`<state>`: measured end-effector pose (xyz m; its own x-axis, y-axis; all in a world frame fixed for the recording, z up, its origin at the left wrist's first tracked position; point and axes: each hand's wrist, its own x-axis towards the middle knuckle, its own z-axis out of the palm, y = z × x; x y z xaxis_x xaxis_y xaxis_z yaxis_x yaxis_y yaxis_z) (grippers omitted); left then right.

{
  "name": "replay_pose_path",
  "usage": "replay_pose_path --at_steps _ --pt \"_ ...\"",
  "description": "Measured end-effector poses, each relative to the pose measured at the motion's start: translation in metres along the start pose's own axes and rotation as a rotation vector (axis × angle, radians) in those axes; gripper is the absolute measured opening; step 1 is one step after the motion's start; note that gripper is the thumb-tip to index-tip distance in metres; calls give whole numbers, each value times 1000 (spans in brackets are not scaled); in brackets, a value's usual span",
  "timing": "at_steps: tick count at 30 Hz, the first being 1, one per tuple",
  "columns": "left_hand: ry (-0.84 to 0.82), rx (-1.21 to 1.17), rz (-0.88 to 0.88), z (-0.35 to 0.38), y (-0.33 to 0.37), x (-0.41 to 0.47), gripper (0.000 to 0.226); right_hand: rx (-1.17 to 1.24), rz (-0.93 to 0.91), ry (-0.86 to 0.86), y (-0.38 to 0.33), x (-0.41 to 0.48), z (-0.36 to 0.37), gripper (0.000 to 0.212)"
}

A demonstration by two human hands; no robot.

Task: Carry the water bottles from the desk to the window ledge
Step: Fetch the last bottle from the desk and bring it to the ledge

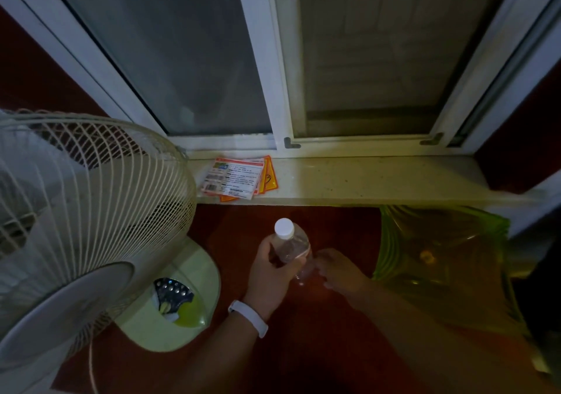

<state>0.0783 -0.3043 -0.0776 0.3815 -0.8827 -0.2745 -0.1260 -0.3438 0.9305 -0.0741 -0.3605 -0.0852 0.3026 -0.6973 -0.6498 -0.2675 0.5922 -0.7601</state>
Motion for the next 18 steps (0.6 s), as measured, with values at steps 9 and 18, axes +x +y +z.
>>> replay_pose_path --at_steps 9,18 --pt "-95 -50 144 -28 33 -22 53 285 124 40 5 -38 22 17" --pt "-294 -150 221 -51 54 -40 67 514 66 162 2 -92 44 18"
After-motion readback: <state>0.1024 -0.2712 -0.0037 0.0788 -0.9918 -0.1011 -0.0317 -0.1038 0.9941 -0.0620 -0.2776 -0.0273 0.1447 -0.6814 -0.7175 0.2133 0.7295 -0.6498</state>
